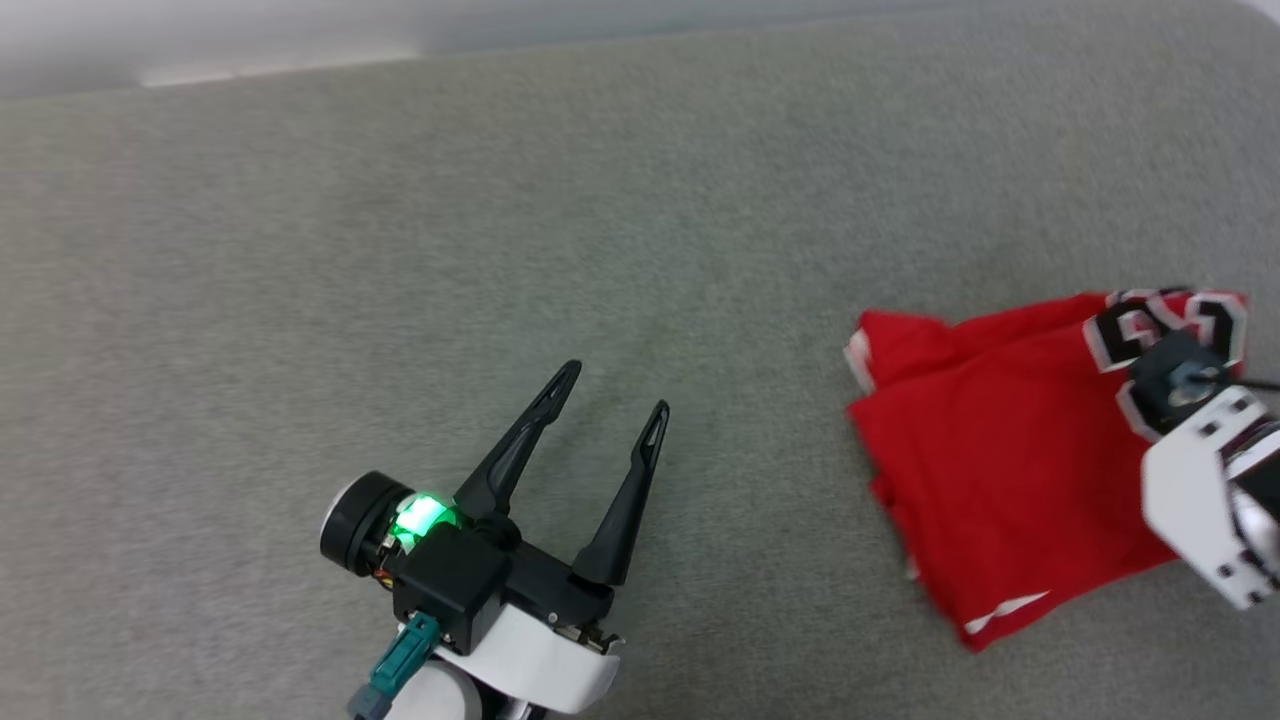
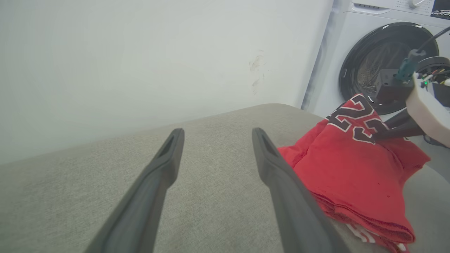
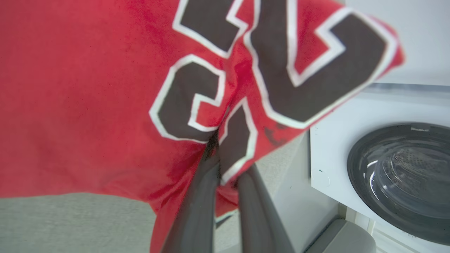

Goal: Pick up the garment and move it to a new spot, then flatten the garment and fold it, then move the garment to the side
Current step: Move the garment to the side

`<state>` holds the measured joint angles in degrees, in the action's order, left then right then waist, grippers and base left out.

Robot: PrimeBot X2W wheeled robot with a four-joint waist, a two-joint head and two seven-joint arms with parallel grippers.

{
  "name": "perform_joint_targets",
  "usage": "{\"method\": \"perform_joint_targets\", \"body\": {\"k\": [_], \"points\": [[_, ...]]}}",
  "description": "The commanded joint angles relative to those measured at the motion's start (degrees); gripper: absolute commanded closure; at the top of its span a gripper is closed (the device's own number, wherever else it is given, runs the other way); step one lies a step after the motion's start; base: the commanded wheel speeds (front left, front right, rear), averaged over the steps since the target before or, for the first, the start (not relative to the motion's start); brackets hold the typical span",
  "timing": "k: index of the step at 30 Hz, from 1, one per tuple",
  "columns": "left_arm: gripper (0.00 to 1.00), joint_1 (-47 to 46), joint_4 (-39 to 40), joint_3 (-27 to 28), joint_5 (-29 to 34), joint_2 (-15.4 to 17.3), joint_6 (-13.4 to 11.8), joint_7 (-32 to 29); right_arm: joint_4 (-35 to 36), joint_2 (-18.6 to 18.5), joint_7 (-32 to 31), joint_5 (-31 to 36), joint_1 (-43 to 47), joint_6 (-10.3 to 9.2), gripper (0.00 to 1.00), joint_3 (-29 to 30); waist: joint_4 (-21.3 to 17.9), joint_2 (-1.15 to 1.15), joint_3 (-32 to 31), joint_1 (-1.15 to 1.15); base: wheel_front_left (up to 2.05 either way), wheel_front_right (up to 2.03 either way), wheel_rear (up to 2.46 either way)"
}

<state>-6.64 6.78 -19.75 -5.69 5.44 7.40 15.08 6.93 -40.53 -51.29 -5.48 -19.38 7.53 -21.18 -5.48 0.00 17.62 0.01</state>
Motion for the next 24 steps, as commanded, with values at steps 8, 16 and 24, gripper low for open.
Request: {"method": "perform_joint_targets", "body": {"k": [8, 16, 24], "points": [[0.0, -5.57, 2.33, -2.68, 1.5, 3.48, 0.09, 0.11, -11.41, -7.59, 8.44, 1.66, -5.67, -0.08, 1.0, 5.29, -8.14, 0.0, 11.99, -0.01, 0.0, 0.0, 0.0], [0.0, -8.91, 5.14, -3.58, 1.95, 5.93, 0.09, 0.11, -22.22, -10.31, 17.79, 4.03, -7.57, -0.08, 1.0, 12.08, -7.32, 0.0, 18.13, -0.01, 0.0, 0.0, 0.0], [0.0, -10.54, 6.19, -3.34, 2.28, 6.55, 0.09, 0.11, -32.57, -9.15, 24.13, 7.38, -10.81, -0.09, 1.0, 18.93, -4.89, 0.0, 21.19, -0.01, 0.0, 0.0, 0.0]]}}
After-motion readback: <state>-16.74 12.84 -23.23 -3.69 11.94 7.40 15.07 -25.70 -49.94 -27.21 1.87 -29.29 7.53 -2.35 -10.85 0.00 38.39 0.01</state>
